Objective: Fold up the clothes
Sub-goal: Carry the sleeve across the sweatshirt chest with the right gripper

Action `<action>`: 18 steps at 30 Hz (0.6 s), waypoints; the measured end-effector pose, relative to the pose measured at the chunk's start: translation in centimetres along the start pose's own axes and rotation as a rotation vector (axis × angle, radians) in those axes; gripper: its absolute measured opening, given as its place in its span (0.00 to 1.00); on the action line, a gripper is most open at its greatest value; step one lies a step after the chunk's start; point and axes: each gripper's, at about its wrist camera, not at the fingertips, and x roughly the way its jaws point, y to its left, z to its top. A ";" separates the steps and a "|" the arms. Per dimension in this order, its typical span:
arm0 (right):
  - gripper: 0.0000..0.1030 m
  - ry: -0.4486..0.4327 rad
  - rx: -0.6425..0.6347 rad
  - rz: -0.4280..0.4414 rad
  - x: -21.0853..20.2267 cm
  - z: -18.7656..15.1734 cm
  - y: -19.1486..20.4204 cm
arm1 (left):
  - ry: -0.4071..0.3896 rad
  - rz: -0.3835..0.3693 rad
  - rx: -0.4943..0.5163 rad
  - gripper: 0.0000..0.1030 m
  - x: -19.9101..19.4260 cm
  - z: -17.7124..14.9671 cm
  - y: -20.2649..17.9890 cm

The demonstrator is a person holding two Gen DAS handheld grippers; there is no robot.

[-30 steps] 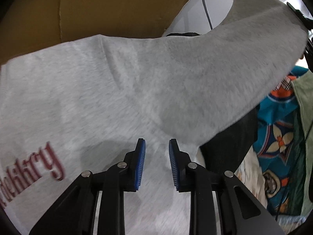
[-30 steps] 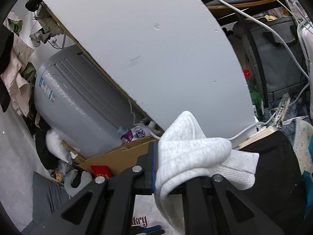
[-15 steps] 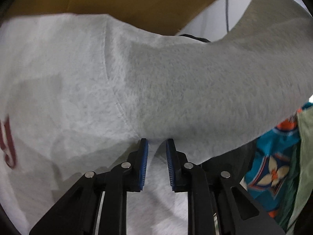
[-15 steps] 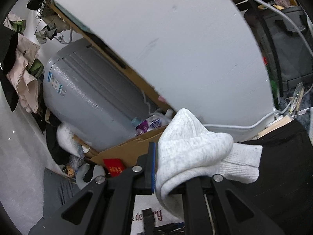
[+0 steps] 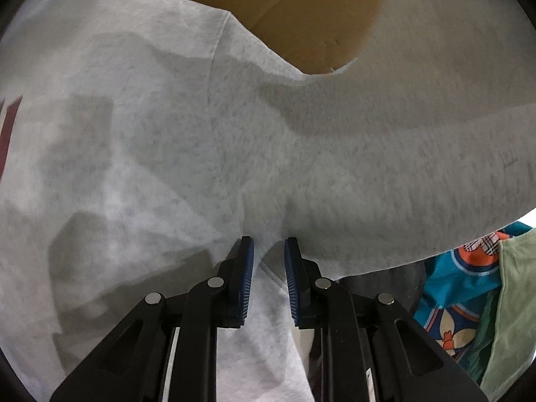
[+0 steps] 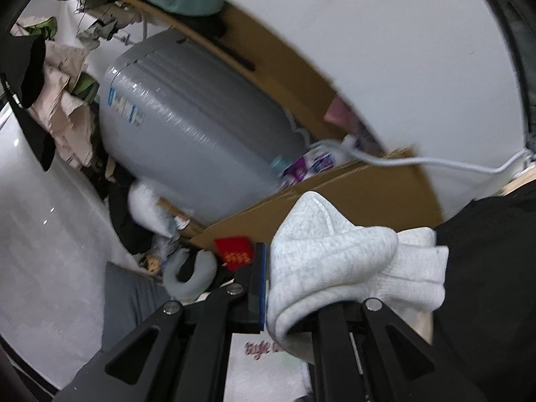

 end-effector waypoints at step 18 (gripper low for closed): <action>0.08 0.150 0.043 0.068 5.7 -5.5 2.1 | 0.358 0.232 0.360 0.18 -11.1 5.4 1.6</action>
